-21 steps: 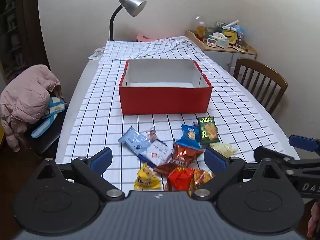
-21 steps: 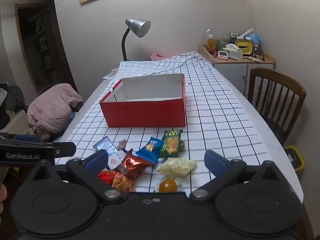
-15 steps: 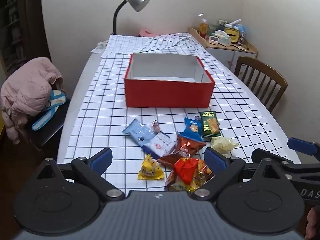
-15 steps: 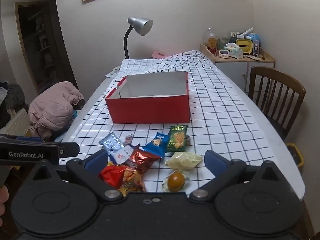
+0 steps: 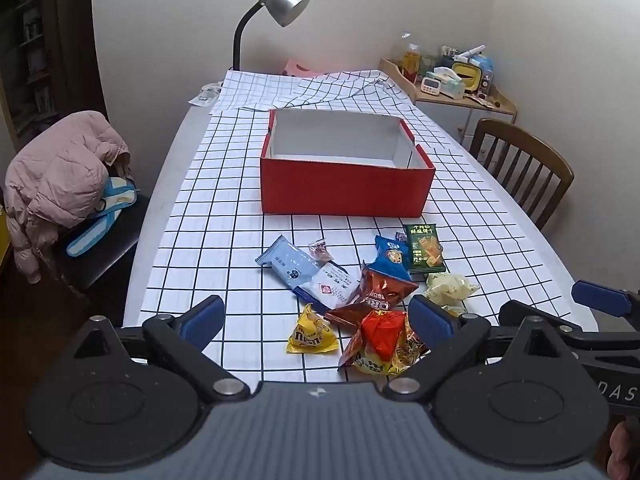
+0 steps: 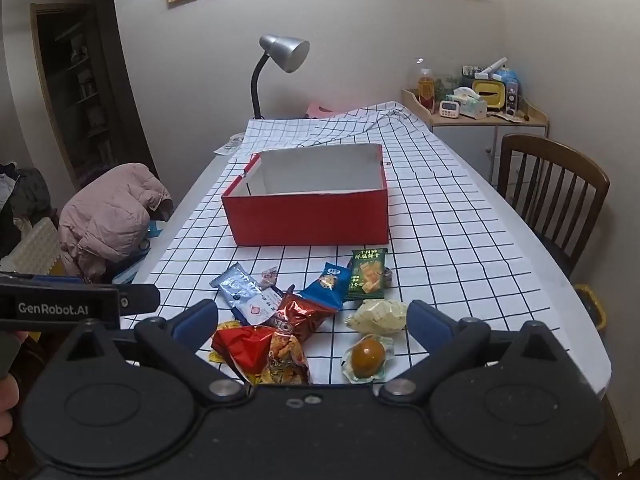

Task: Organize snacks
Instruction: 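Move both tools toward the snack pile in front of the box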

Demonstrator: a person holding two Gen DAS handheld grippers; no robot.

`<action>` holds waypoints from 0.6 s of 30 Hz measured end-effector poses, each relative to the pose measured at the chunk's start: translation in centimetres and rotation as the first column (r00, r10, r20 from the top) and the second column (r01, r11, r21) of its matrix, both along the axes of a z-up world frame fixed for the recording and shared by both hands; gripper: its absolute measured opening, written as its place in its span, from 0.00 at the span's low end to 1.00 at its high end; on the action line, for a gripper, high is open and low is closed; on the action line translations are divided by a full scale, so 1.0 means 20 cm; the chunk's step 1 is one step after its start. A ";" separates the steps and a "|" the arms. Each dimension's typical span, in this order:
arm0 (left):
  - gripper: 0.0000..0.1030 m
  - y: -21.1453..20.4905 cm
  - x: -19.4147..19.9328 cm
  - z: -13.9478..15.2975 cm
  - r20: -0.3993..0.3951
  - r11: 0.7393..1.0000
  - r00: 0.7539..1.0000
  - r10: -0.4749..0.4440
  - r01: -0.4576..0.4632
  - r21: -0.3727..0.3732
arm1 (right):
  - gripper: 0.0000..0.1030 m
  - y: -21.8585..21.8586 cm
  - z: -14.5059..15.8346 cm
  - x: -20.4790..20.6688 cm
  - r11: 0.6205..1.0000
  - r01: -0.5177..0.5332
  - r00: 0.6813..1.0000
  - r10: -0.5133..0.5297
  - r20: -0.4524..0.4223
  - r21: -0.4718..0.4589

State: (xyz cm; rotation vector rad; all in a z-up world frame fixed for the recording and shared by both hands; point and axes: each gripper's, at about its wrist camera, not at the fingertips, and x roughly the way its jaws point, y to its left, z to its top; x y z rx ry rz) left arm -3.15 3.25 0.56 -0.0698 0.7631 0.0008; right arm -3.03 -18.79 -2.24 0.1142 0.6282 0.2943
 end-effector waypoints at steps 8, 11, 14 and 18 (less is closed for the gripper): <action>0.96 -0.01 0.01 0.01 0.000 1.000 1.000 -0.015 0.015 0.001 | 0.99 0.01 0.01 -0.01 1.000 -0.016 1.000 0.016 -0.005 -0.005; 0.96 -0.01 0.01 0.01 0.005 1.000 1.000 -0.019 0.019 -0.001 | 0.99 0.00 0.00 -0.01 1.000 -0.016 1.000 0.016 -0.005 0.000; 0.96 -0.01 0.00 0.02 0.012 1.000 1.000 -0.023 0.023 0.001 | 0.99 0.01 0.01 -0.02 1.000 -0.016 1.000 0.016 0.001 -0.002; 0.96 -0.01 0.00 0.01 0.014 1.000 1.000 -0.021 0.021 0.007 | 0.99 0.01 0.01 -0.02 1.000 -0.017 1.000 0.017 0.007 -0.008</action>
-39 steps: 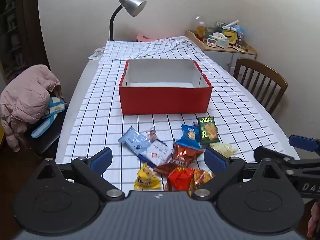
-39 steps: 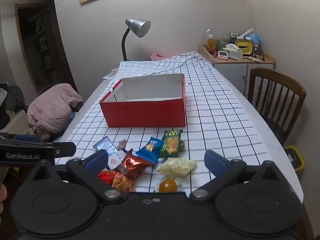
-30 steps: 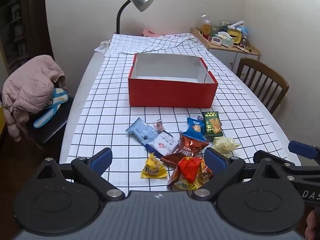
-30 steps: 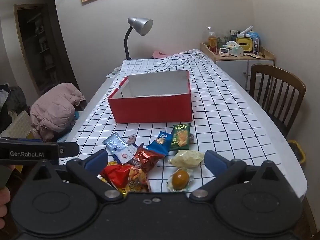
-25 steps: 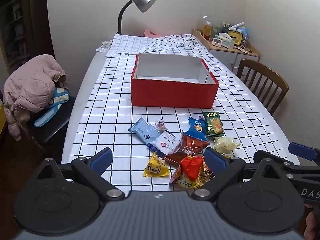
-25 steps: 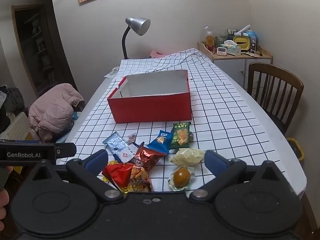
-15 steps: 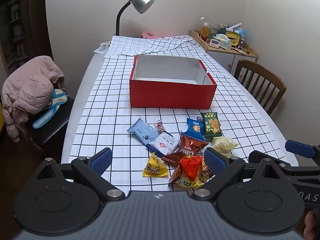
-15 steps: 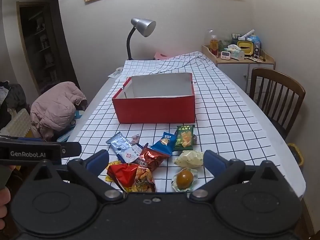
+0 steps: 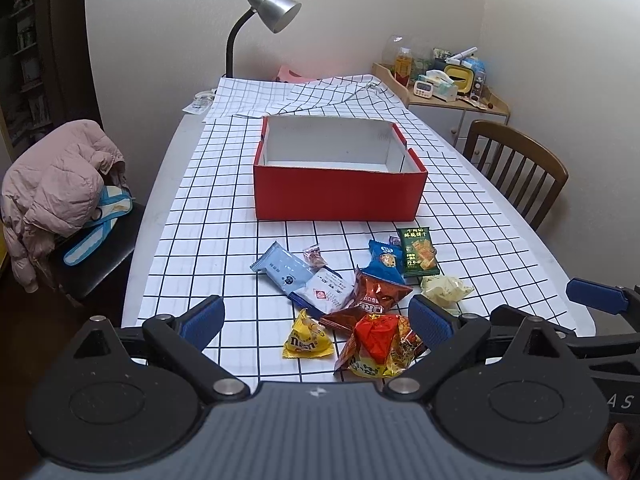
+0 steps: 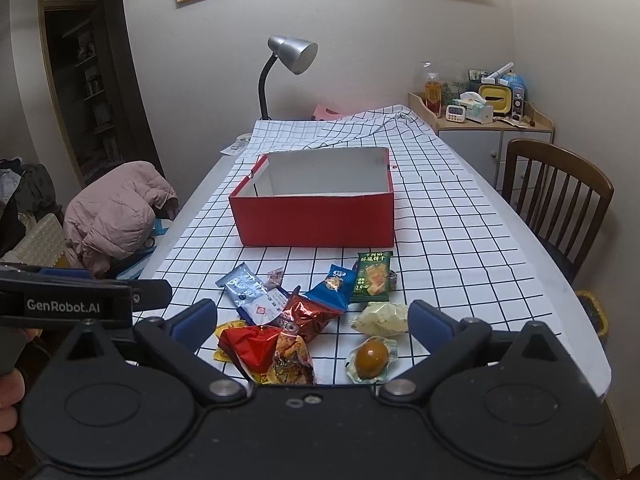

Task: Organize snacks
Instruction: 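Move both tools toward the snack pile in front of the box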

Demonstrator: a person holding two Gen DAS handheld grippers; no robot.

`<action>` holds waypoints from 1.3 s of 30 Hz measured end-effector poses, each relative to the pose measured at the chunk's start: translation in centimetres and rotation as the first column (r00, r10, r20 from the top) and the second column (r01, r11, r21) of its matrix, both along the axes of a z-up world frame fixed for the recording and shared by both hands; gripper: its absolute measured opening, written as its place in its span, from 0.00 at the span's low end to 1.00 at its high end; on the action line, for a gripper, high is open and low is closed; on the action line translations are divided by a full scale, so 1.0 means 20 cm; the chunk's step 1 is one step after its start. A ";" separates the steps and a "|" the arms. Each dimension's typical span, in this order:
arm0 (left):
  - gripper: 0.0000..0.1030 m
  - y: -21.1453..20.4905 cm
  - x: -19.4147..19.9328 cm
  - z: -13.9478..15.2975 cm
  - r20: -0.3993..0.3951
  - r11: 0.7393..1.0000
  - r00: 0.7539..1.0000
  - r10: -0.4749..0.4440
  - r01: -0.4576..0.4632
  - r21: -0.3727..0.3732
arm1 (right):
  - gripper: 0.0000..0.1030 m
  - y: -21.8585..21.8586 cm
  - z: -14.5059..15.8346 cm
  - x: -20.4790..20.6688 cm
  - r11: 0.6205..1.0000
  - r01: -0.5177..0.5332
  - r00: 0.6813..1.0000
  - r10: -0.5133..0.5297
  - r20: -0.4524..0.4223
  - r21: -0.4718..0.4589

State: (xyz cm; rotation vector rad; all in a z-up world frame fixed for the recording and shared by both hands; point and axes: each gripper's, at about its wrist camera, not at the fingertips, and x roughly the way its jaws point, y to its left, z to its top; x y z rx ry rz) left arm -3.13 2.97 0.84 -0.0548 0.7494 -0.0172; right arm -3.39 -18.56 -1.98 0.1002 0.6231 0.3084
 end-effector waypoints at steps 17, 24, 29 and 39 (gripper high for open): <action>0.96 -0.03 0.01 -0.02 -0.021 1.000 0.999 -0.027 0.027 -0.003 | 0.99 -0.02 0.01 -0.02 1.000 0.027 1.000 -0.026 0.017 -0.017; 0.96 -0.05 0.00 -0.02 -0.017 0.999 0.999 -0.041 0.041 -0.002 | 0.99 -0.04 0.02 -0.04 0.999 0.039 0.999 -0.038 0.021 -0.026; 0.96 -0.07 0.01 -0.01 -0.016 0.998 0.998 -0.057 0.057 -0.002 | 0.99 -0.05 0.03 -0.05 0.999 0.047 0.999 -0.046 0.023 -0.027; 0.96 -0.08 0.02 -0.02 -0.022 0.997 0.997 -0.072 0.072 -0.005 | 0.99 -0.05 0.02 -0.05 0.998 0.051 0.999 -0.051 0.015 -0.027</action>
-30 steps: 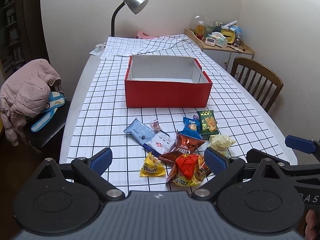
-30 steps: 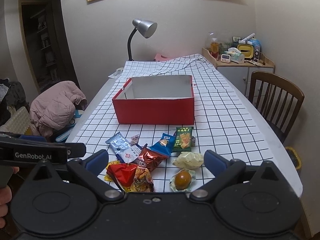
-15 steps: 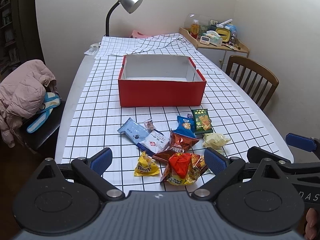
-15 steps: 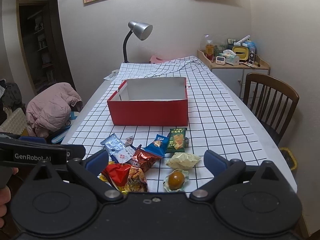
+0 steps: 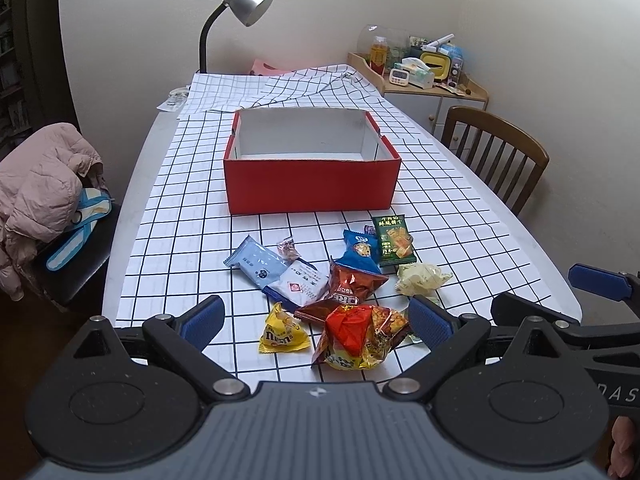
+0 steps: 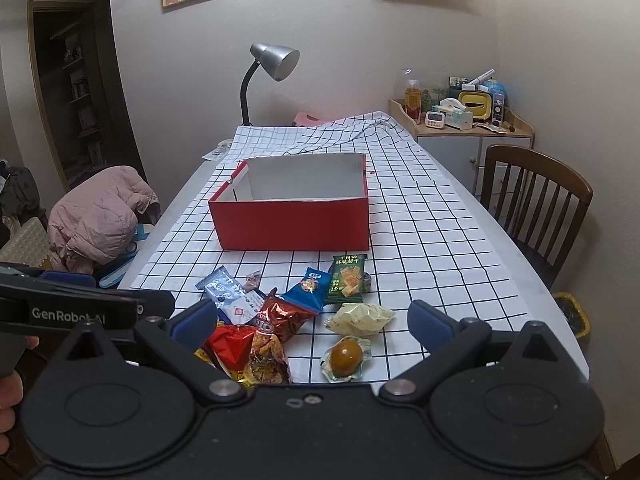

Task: Organize snacks
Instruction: 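Move both tools toward the snack pile in front of the box, then grasp the red chip bag with the left tool while the right tool grasps the wrapped egg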

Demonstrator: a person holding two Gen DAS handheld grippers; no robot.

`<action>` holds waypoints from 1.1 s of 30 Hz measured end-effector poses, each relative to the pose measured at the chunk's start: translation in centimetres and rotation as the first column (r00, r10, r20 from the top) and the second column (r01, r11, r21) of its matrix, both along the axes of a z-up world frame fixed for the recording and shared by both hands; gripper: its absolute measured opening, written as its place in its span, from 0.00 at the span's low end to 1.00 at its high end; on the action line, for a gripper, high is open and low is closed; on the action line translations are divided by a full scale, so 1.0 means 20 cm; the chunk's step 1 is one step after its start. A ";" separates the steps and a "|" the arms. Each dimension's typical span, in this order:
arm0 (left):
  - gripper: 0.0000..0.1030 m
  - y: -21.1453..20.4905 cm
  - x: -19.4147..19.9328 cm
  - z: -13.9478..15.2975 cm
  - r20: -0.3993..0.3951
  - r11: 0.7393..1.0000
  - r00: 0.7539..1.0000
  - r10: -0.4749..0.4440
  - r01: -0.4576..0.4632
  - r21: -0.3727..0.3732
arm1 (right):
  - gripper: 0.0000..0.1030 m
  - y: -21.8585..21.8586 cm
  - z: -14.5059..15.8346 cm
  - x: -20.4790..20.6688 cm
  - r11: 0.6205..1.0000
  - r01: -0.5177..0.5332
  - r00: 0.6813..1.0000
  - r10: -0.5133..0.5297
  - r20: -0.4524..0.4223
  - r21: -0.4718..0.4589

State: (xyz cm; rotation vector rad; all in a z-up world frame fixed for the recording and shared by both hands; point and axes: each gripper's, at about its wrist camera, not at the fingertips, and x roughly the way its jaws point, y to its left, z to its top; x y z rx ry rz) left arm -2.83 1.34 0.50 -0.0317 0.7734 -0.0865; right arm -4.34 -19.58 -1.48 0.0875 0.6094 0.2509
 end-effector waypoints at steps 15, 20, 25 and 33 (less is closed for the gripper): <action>0.96 -0.01 0.06 -0.04 -0.018 1.000 1.000 -0.007 0.007 -0.004 | 0.96 -0.01 -0.03 0.05 1.000 -0.010 1.000 0.010 -0.011 -0.021; 0.96 -0.01 0.12 -0.09 -0.050 1.000 0.999 0.002 -0.003 -0.026 | 0.95 -0.07 -0.08 0.12 1.000 0.005 0.999 -0.006 -0.046 -0.007; 0.96 -0.07 0.17 -0.17 -0.060 0.999 0.998 -0.032 0.031 -0.025 | 0.91 -0.16 -0.18 0.24 1.000 0.025 0.994 -0.025 -0.105 0.000; 0.96 -0.08 0.30 -0.31 -0.196 0.995 0.980 -0.039 0.019 -0.100 | 0.84 -0.21 -0.41 0.43 0.999 -0.042 0.974 0.037 -0.221 -0.015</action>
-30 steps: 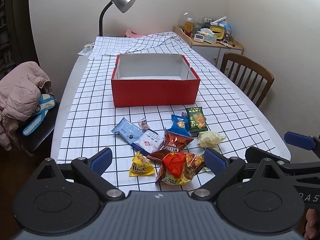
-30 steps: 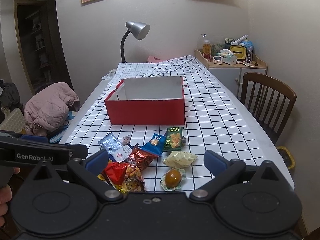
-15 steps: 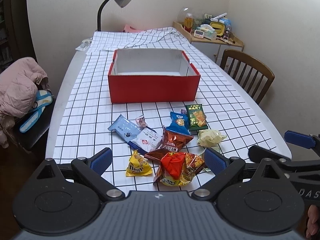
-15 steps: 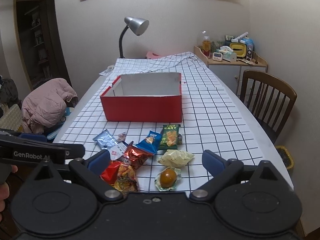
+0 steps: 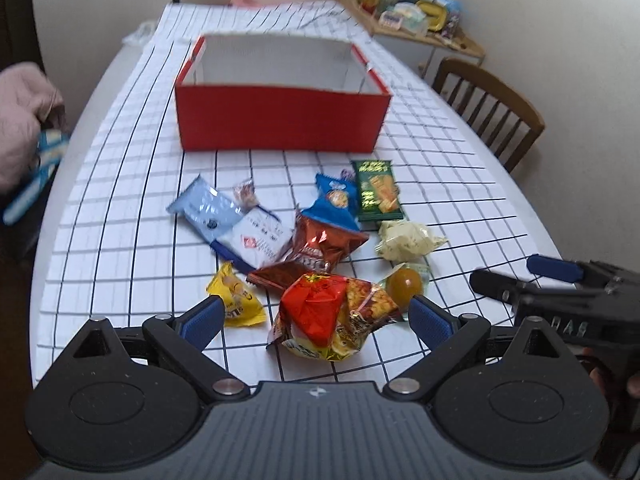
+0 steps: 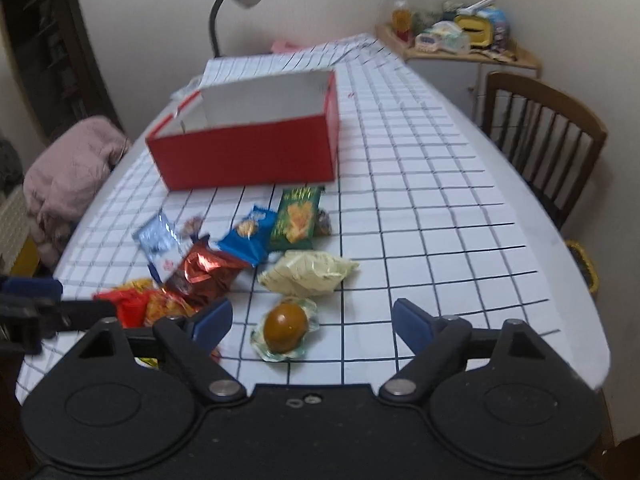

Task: Organize snacks
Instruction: 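Grasp the red chip bag with the left tool while the right tool grasps the wrapped egg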

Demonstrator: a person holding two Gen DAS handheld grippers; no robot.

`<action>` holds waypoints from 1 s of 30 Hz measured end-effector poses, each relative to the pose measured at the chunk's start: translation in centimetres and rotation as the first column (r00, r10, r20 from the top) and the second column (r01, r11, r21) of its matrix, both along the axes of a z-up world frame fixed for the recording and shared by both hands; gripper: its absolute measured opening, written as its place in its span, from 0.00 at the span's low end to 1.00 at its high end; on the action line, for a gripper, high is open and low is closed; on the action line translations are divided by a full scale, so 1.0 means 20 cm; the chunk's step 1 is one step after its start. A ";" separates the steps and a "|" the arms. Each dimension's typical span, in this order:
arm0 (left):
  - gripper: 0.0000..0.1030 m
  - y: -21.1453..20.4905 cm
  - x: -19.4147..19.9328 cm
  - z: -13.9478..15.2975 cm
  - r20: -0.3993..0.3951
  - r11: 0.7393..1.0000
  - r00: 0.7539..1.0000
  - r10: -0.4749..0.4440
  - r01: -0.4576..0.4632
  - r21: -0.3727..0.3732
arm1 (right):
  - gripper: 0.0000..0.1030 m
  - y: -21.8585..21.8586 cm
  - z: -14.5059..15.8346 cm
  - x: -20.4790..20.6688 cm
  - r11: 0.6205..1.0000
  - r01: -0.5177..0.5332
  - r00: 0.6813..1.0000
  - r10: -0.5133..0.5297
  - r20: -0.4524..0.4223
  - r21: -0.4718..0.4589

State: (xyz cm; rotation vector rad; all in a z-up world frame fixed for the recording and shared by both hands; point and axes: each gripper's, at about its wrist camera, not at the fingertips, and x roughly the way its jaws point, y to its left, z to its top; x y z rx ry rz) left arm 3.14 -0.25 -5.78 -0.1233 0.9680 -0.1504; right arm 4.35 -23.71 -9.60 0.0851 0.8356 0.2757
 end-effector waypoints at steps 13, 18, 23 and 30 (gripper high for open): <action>0.95 0.12 0.27 -0.21 -0.335 0.969 0.930 0.150 -0.207 -0.139 | 0.76 0.09 -0.21 0.21 0.993 -0.120 0.987 0.119 -0.112 0.000; 0.95 0.15 0.31 -0.27 -0.436 0.933 0.881 0.185 -0.296 -0.203 | 0.75 0.12 -0.27 0.26 0.991 -0.134 0.979 0.135 -0.150 0.017; 0.95 0.15 0.35 -0.31 -0.476 0.902 0.857 0.198 -0.350 -0.254 | 0.71 0.14 -0.34 0.30 0.991 -0.132 0.972 0.135 -0.192 0.026; 0.81 0.12 0.35 -0.38 -0.522 0.887 0.836 0.166 -0.358 -0.291 | 0.59 0.15 -0.38 0.31 0.989 -0.143 0.967 0.148 -0.208 0.038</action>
